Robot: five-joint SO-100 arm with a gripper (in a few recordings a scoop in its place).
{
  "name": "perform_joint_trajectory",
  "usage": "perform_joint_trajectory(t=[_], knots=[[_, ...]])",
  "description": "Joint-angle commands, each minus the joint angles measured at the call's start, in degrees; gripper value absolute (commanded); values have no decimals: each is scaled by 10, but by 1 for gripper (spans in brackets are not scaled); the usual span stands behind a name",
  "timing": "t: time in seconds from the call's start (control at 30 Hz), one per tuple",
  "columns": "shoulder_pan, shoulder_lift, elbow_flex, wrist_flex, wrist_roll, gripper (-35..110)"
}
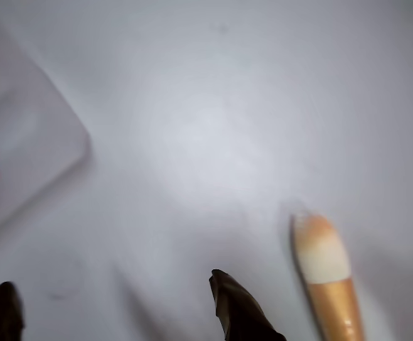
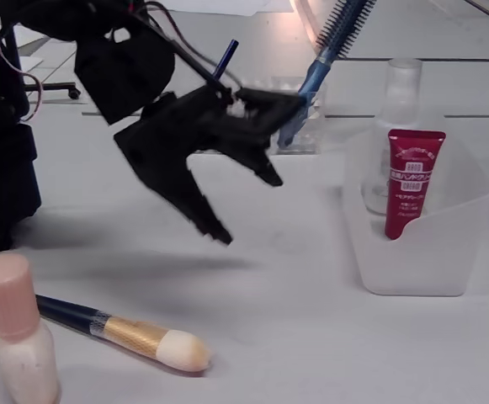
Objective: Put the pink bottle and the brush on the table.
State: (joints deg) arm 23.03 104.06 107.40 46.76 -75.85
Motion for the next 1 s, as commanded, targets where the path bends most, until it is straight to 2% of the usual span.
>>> perform_joint_trajectory(t=[0.0,0.37,0.53,0.77,0.97], knots=[[-18,42,-15,-10,61,33],[-104,112,14,-74,314,21],[-134,165,67,-106,379,15],[-175,259,158,-127,461,0],[-204,358,253,-131,569,0]])
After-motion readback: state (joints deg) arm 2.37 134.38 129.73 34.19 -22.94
